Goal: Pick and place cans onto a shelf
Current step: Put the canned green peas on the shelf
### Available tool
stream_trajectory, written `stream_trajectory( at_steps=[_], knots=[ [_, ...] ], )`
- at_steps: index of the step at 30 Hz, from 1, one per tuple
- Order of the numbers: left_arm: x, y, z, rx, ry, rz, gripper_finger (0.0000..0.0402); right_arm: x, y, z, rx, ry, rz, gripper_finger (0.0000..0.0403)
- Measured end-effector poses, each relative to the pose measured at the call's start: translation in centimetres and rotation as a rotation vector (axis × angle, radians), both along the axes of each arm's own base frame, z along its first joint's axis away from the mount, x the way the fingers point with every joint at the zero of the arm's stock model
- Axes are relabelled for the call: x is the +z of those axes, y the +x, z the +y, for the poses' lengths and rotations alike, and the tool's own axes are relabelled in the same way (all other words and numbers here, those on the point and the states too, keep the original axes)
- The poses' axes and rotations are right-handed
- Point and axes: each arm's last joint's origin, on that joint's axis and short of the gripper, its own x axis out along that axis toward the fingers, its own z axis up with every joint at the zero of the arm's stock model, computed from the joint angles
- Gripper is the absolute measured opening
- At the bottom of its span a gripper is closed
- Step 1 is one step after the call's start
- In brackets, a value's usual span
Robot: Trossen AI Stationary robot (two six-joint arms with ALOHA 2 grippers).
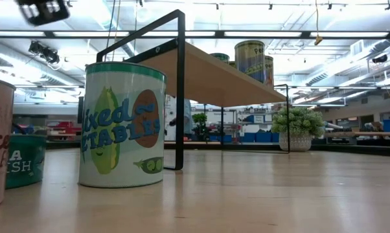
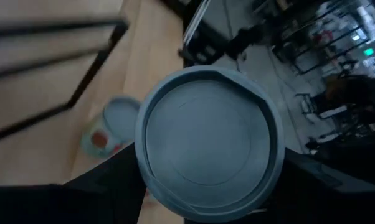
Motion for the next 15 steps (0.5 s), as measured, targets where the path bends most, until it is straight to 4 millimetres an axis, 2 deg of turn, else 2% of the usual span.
stream_trajectory(
  at_steps=[4,8,15],
  knots=[
    [2.5,0.7,1.0,0.022,0.049,-0.097,0.0278,0.8,-1.7,-1.0,-0.054,-0.015,0.033,0.0326],
    [4.2,1.7,2.5,0.080,0.126,-0.124,0.0279,1.5,-3.2,-1.8,-0.094,-0.003,0.066,0.0326],
    [5.6,4.3,5.3,0.166,0.320,-0.081,0.0279,1.3,-4.0,-2.3,-0.133,-0.025,0.117,0.0326]
  ],
)
